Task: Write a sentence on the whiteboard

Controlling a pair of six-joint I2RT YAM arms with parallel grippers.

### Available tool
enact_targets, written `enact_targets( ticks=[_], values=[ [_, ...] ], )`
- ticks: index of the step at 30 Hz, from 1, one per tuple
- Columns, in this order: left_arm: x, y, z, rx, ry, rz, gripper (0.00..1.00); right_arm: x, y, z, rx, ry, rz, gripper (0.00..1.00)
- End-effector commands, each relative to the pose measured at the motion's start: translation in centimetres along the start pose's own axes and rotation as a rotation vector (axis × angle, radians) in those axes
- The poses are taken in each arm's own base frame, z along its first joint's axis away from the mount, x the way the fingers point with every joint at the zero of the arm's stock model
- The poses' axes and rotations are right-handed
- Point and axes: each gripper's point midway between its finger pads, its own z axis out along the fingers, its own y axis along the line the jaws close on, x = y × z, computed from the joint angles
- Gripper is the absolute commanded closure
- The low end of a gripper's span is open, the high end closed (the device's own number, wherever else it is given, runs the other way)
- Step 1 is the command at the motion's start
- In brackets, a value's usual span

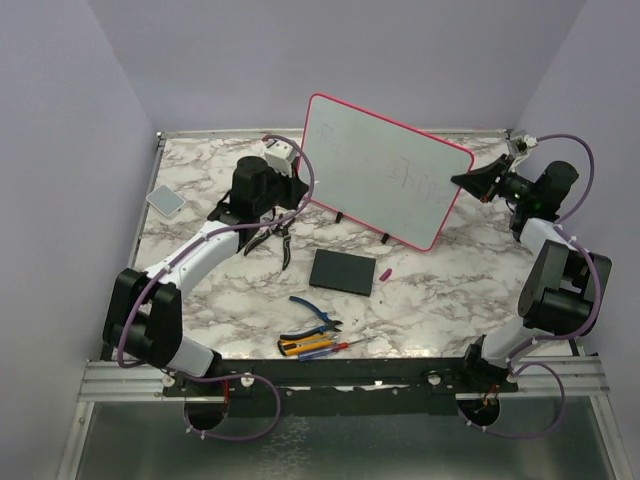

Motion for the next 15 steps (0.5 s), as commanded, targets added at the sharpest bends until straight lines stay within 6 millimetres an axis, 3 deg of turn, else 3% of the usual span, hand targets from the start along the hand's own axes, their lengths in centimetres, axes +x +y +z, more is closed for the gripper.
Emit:
enact_targets(
  ticks=[1, 15],
  values=[
    [-2.0, -0.8, 2.2, 0.022, -0.065, 0.002, 1.00, 1.3, 0.1, 0.3, -0.014, 0.026, 0.017, 1.00],
    [-2.1, -0.9, 7.2, 0.038, -0.108, -0.036, 1.00, 1.5, -0.2, 0.3, -0.009, 0.029, 0.019, 1.00]
  ],
)
